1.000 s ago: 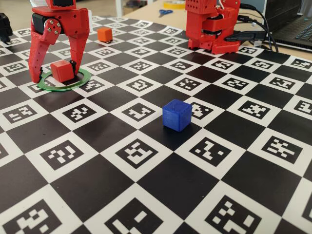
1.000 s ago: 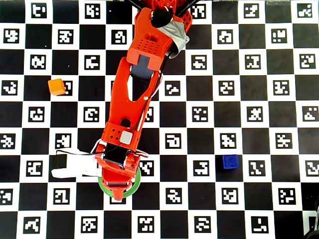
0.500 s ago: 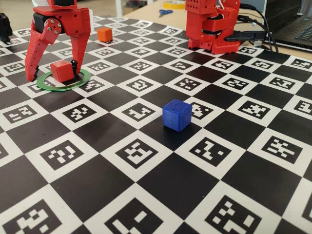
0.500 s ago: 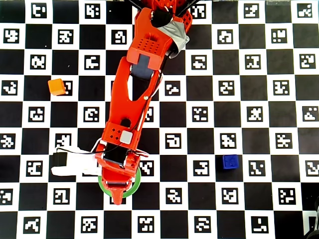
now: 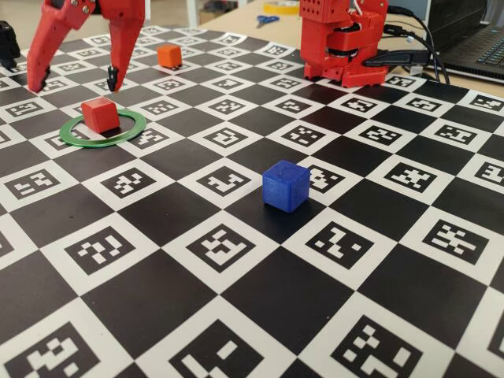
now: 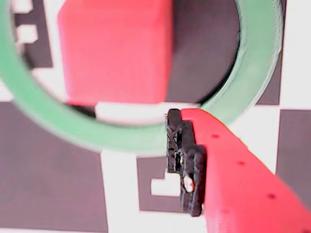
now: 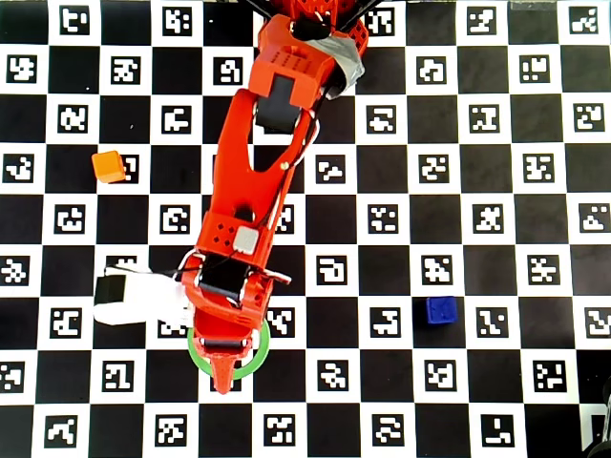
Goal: Grab the red cube then put it in the green circle then put the blue cube on top and finally the orange cube on top
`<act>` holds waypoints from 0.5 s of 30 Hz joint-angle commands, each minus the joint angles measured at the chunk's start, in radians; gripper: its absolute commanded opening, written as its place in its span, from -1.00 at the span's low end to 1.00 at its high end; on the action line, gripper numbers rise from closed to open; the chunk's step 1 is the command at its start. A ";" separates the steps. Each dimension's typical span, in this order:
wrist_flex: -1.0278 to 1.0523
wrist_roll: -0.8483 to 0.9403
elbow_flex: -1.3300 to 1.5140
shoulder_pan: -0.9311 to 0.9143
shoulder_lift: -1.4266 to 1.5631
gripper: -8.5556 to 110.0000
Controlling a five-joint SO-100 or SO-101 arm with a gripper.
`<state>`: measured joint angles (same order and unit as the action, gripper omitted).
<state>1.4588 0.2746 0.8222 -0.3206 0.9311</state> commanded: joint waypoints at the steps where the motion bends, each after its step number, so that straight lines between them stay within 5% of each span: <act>1: 0.044 -0.018 0.003 0.029 0.209 -0.05; 15: 0.189 -0.261 0.098 0.202 0.439 -0.08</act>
<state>1.6199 0.0752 0.9373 -0.1703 1.2180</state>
